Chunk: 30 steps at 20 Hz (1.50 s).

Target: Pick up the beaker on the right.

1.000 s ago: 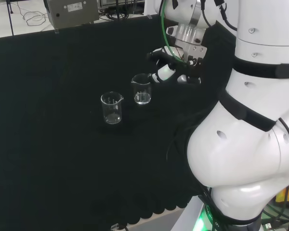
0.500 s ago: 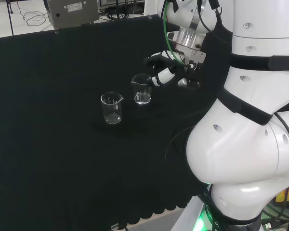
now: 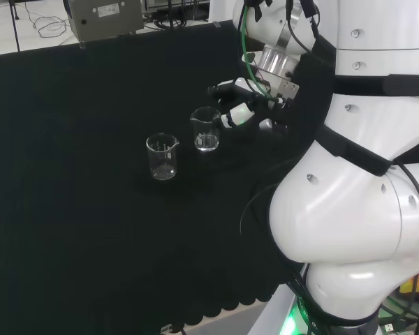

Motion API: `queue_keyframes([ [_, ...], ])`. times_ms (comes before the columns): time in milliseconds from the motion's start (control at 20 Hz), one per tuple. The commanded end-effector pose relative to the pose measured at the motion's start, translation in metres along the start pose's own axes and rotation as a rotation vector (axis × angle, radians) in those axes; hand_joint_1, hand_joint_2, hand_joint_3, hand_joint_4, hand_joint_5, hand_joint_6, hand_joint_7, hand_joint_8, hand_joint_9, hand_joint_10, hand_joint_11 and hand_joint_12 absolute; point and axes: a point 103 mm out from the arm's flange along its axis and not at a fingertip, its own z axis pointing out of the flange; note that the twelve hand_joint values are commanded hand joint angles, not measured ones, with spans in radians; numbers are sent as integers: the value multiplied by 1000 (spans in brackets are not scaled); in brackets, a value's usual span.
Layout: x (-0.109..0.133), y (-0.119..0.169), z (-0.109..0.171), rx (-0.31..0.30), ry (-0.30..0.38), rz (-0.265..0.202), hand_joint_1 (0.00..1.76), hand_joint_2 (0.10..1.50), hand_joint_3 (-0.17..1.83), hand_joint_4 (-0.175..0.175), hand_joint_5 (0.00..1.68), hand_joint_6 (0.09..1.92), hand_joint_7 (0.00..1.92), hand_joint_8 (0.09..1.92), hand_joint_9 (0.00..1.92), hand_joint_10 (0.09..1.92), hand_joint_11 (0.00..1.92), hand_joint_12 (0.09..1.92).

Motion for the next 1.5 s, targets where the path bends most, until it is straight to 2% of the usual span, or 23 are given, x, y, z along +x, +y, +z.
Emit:
queue_keyframes([
  [50,-4,7,12,4,55,-53,900,486,669,-77,501,87,274,753,411,678,30,1397],
  [250,-4,10,18,-8,62,-77,901,483,667,-82,469,87,264,755,407,675,26,1398],
  [600,-14,16,29,-18,104,-83,916,475,661,-79,483,87,270,769,408,675,22,1400],
  [1500,-16,33,50,-62,206,-112,963,471,648,-72,554,87,398,806,522,660,71,1387],
])
